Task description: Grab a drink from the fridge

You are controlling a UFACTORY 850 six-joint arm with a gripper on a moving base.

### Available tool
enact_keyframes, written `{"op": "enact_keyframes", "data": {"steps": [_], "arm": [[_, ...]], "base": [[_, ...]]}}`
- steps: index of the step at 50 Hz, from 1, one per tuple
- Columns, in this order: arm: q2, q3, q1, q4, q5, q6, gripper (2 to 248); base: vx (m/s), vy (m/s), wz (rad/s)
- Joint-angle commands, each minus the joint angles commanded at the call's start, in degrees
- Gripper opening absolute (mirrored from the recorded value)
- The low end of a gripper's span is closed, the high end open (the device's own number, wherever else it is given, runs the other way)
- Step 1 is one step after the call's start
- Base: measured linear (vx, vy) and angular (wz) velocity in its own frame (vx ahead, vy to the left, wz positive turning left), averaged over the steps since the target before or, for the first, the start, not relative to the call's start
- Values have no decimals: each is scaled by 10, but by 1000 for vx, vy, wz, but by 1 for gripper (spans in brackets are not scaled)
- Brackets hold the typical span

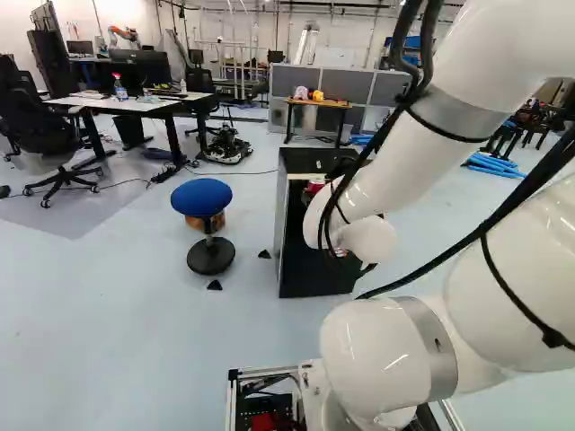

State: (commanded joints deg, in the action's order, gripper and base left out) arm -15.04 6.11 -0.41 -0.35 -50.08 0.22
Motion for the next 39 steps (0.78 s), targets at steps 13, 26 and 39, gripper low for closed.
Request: {"op": "enact_keyframes", "data": {"steps": [13, 26, 39], "arm": [[-9, -10, 4, 3, 1, -2, 99], [-10, -11, 4, 4, 1, -2, 99], [-10, -11, 4, 4, 1, -2, 99]], "base": [[0, 0, 0], [0, 0, 0], [0, 0, 0]]}}
